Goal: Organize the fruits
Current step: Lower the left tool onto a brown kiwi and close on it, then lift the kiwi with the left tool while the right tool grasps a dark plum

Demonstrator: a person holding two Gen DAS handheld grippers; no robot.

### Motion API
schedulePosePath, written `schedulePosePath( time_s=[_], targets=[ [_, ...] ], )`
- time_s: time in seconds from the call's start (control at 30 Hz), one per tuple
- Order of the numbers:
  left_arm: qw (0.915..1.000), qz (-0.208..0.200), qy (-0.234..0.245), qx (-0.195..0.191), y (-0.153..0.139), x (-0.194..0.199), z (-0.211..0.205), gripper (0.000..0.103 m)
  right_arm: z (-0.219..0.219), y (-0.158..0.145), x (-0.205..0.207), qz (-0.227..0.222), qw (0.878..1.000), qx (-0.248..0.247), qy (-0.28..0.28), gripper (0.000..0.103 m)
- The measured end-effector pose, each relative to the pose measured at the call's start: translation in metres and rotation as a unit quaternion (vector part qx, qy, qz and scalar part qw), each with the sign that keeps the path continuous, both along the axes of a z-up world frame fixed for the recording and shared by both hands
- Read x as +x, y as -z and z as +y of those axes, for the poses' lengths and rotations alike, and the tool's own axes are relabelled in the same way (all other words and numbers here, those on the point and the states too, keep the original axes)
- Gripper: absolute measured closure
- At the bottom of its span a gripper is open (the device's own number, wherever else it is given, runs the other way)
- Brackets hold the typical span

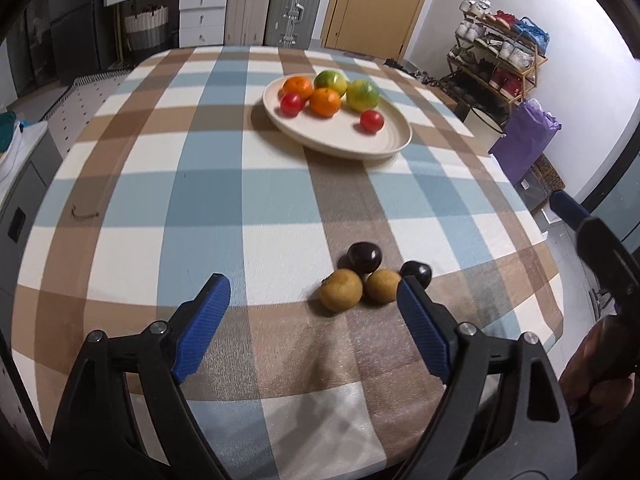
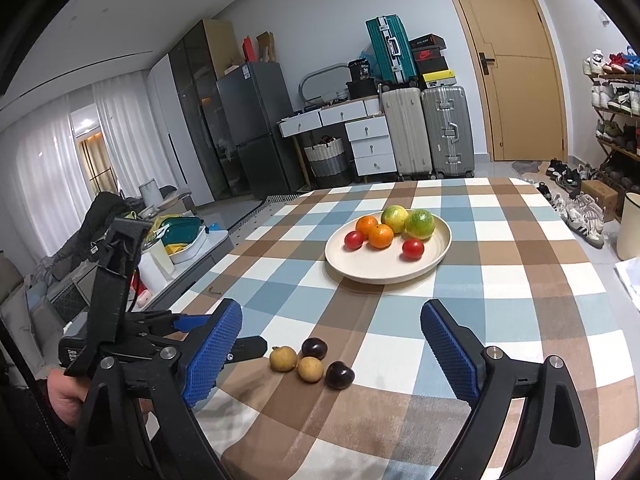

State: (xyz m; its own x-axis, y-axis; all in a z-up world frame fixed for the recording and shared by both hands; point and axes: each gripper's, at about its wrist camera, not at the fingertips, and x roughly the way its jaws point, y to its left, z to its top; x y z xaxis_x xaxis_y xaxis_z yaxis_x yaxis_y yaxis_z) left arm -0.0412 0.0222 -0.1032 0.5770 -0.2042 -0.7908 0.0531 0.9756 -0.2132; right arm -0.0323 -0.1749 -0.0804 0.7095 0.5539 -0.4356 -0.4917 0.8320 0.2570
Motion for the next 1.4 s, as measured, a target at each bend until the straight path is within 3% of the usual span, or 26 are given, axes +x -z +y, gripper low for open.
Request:
schedulePosePath(
  time_s=[0.33,0.57,0.63,0.83,0.9,1.0,1.4],
  targets=[
    [0.9993,0.033,-0.004,-0.014,0.029,0.014,0.004,0.019,0.001,0.012,0.011,0.018,1.0,-0.002,-0.001,0.01],
    [0.9994,0.032,0.001,-0.015,0.035,0.023,0.003,0.019,0.001,0.018,0.017,0.029,1.0,-0.002,0.001,0.01],
    [0.9995,0.029,0.003,-0.016,0.035,0.024,0.002,0.023,0.0,0.019,0.019,0.032,0.999,-0.002,0.002,0.01],
    [0.9984,0.024,0.028,-0.042,0.034,0.025,0.001,0.048,0.0,0.024,0.021,0.044,0.999,0.0,0.003,0.01],
    [0.9971,0.025,0.044,-0.057,0.035,0.026,0.0,0.061,0.0,0.024,0.021,0.045,0.999,-0.001,0.003,0.01],
    [0.9964,0.025,0.067,-0.046,0.037,0.026,-0.01,0.078,0.0,0.024,0.021,0.044,0.999,0.0,0.003,0.01],
    [0.997,0.013,0.054,-0.053,0.033,0.022,0.002,0.078,-0.002,0.041,0.027,0.073,0.997,-0.011,-0.005,0.01]
  ],
)
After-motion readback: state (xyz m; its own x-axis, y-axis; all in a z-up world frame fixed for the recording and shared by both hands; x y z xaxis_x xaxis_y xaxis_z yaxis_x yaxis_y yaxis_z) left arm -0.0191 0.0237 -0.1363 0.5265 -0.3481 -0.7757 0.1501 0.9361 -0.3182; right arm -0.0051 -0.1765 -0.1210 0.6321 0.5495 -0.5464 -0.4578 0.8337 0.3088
